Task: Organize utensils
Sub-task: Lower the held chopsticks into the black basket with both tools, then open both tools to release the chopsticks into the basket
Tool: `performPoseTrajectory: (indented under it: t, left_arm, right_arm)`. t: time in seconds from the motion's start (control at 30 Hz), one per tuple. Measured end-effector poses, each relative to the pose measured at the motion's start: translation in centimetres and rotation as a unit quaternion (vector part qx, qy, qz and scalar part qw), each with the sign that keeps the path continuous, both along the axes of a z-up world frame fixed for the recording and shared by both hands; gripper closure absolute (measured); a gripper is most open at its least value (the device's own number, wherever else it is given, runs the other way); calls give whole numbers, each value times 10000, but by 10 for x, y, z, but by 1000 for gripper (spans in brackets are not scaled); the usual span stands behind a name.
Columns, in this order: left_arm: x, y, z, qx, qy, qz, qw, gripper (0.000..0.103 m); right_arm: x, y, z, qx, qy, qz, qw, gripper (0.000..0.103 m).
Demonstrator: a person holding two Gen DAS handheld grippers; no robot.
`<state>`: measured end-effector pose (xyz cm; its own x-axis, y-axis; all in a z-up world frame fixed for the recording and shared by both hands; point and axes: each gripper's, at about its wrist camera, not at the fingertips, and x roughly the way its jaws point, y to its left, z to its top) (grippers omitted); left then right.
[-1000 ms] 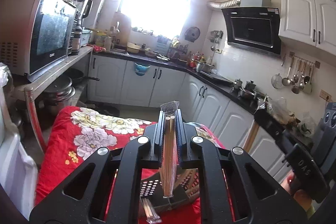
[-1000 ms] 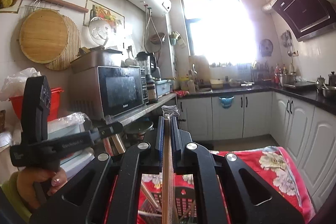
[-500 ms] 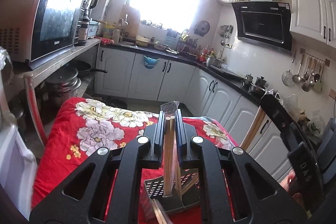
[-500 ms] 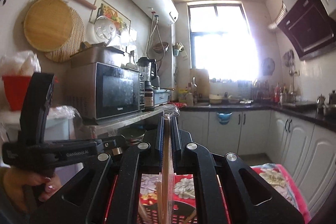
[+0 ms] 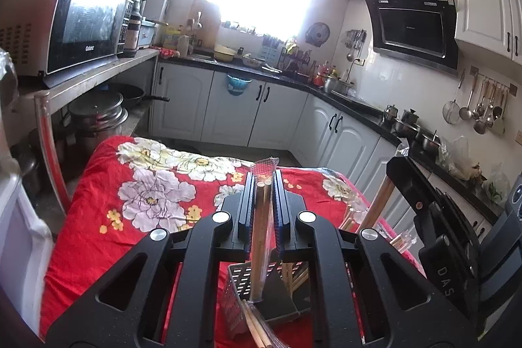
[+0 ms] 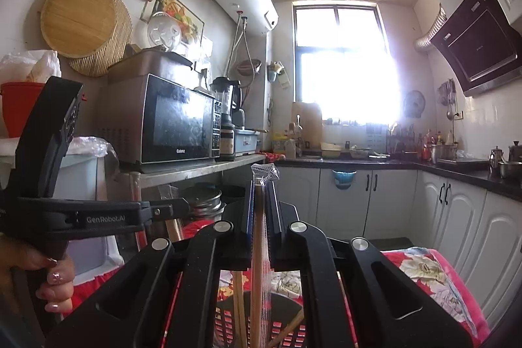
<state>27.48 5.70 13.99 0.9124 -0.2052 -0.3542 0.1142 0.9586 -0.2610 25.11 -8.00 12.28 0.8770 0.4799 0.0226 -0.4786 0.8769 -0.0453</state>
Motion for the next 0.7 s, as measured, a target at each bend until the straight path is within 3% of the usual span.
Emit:
performPoseTrajectory:
  t: [0.33,0.53,0.7]
  left_arm:
    - [2,0,-13,-25,171,-23,9998,97]
    - [1,0,-16,-43,243,-33,9997,97]
    - [-4,3,-15,-71,271,-16,9996,78]
  right_arm:
    - [-7,-8,-20,47,299,-18,9995,93]
    - [-15,-17,-28,131,578,-49,9982,82]
    - [-20,-23,-35,160,754,-92,9970,71]
